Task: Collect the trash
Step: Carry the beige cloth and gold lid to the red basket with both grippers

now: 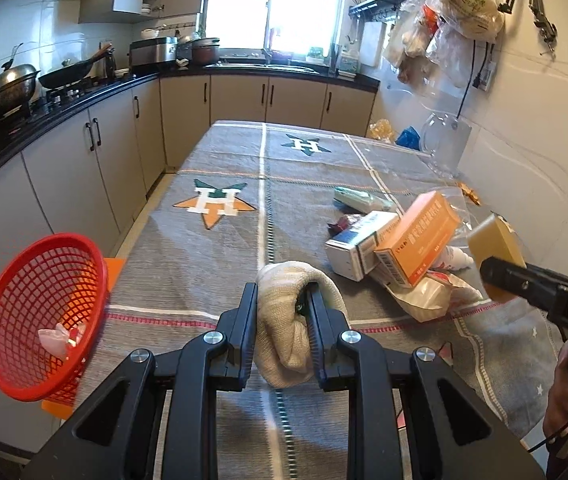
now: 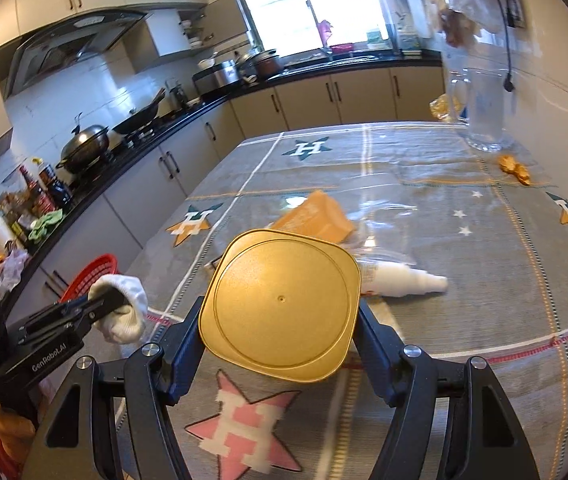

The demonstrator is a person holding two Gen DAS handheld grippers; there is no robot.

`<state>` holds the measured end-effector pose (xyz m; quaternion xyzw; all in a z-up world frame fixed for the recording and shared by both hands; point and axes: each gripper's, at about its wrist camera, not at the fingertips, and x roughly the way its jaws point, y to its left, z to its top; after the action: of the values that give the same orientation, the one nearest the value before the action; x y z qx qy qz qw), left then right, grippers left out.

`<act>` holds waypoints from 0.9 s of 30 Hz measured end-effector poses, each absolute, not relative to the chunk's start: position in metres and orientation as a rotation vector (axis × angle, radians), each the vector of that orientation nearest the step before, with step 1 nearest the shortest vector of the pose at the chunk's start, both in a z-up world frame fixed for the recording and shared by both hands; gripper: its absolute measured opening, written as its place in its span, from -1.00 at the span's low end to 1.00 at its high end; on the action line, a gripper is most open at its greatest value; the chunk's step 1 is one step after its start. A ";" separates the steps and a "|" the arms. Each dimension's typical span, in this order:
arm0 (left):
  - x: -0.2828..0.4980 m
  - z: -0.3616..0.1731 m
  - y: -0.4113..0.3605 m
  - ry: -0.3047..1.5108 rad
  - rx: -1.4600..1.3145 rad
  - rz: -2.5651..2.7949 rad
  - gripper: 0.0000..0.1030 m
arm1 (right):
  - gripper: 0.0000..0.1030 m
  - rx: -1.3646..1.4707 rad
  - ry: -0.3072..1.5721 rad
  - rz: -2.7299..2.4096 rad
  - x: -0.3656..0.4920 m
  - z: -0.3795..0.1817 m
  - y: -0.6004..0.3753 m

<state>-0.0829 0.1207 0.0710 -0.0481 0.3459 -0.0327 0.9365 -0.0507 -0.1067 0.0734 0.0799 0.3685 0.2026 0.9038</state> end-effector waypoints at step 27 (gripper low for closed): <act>-0.140 0.082 0.290 0.614 -0.267 0.262 -0.57 | 0.44 -0.030 0.828 0.787 -0.048 0.089 0.097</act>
<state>-0.1399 0.2903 0.0825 -0.1307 0.3005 0.1283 0.9360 -0.0484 0.0972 0.0886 -0.0142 0.3917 0.3723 0.8413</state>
